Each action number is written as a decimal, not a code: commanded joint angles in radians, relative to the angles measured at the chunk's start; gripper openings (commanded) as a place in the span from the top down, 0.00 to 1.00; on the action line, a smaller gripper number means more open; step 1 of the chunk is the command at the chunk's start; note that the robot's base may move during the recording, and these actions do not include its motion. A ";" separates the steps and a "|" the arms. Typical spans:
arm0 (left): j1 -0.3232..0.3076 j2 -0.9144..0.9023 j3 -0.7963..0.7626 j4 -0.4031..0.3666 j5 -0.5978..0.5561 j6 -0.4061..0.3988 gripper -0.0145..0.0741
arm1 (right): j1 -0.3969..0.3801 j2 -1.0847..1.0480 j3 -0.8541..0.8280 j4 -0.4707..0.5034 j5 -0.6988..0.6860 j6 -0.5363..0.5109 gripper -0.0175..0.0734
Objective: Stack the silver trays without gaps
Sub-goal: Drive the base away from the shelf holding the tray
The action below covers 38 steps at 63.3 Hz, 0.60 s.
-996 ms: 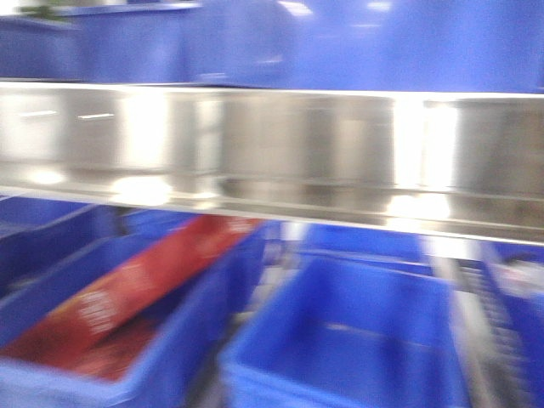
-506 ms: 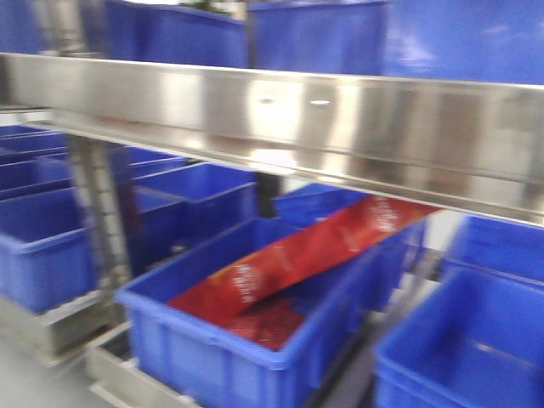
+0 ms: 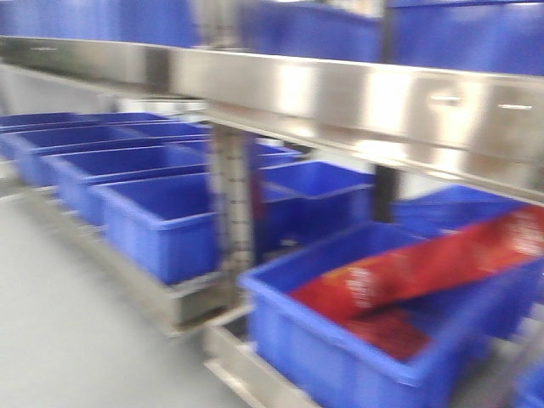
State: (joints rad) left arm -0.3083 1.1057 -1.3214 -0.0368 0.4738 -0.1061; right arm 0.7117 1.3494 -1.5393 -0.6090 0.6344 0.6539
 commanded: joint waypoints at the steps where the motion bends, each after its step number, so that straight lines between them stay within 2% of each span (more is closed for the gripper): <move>1: -0.003 -0.013 -0.008 0.000 -0.050 -0.004 0.85 | -0.004 -0.013 -0.006 -0.038 -0.016 -0.014 0.90; 38: -0.003 -0.013 -0.008 0.000 -0.050 -0.004 0.85 | -0.004 -0.013 -0.006 -0.038 -0.016 -0.014 0.90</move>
State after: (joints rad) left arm -0.3083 1.1057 -1.3214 -0.0368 0.4738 -0.1061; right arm 0.7117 1.3494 -1.5393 -0.6090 0.6323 0.6539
